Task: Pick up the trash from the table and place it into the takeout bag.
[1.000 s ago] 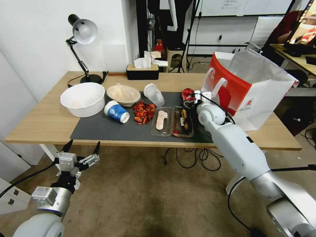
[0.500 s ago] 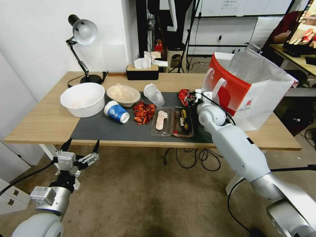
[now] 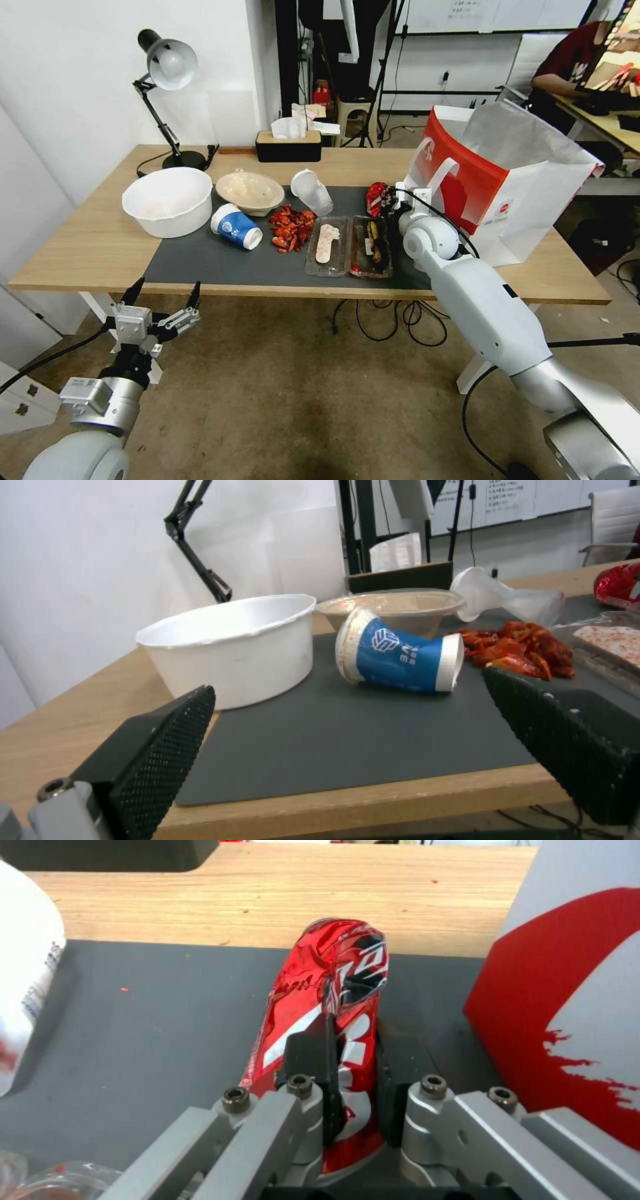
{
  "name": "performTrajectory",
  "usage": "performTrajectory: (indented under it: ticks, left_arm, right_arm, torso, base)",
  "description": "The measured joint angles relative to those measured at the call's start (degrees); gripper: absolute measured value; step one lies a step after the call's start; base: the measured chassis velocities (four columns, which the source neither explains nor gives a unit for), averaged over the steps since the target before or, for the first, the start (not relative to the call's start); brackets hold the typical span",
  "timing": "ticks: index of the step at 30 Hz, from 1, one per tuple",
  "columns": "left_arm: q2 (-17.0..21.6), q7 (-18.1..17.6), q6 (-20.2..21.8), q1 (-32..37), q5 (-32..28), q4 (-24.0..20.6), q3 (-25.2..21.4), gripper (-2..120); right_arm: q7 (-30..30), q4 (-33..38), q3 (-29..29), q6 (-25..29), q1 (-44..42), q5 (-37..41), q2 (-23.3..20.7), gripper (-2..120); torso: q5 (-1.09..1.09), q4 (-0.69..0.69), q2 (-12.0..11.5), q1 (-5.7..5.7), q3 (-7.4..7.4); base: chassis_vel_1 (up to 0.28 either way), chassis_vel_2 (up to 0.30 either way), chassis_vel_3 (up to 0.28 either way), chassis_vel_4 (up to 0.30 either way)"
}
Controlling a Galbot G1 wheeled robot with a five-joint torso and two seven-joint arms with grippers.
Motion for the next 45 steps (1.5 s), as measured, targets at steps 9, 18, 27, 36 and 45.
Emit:
performTrajectory:
  ticks: [9, 18, 27, 36, 45]
  left_arm:
    - [0.2, -0.1, 0.0, -0.4, 0.0, -0.2, 0.0, 100]
    - [0.2, -0.3, 0.0, -0.1, 0.0, -0.4, -0.1, 100]
    - [-0.2, -0.5, 0.0, 0.1, 0.0, -0.4, -0.1, 100]
    - [-0.2, -0.6, 0.0, 0.2, 0.0, -0.7, -0.1, 100]
    - [-0.2, -1.0, 0.0, 0.4, 0.0, -1.5, -0.7, 100]
  right_arm:
    - [-1.3, 6.5, 1.5, 4.3, -1.5, -0.1, -1.7, 8]
    - [-5.0, 17.6, 3.7, 8.4, -7.2, -3.3, -4.9, 8]
    - [-13.8, 22.9, 6.5, 16.8, -13.2, -9.5, -6.9, 8]
    - [-24.6, 26.2, 9.5, 25.0, -15.9, -11.3, -7.7, 8]
    - [-27.4, 31.3, 10.6, 27.6, -15.3, -11.6, -8.6, 8]
  torso:
    - [-0.01, -0.01, 0.0, 0.0, 0.0]
    - [-0.01, -0.02, 0.0, 0.0, -0.01]
    - [-0.01, -0.01, 0.0, 0.0, -0.01]
    - [-0.02, -0.01, 0.0, -0.02, -0.01]
    - [-0.01, 0.0, 0.0, -0.01, -0.01]
  base:
    - [0.0, 0.0, 0.0, 0.0]
    - [0.0, 0.0, 0.0, 0.0]
    - [0.0, 0.0, 0.0, 0.0]
    - [0.0, 0.0, 0.0, 0.0]
    - [0.0, 0.0, 0.0, 0.0]
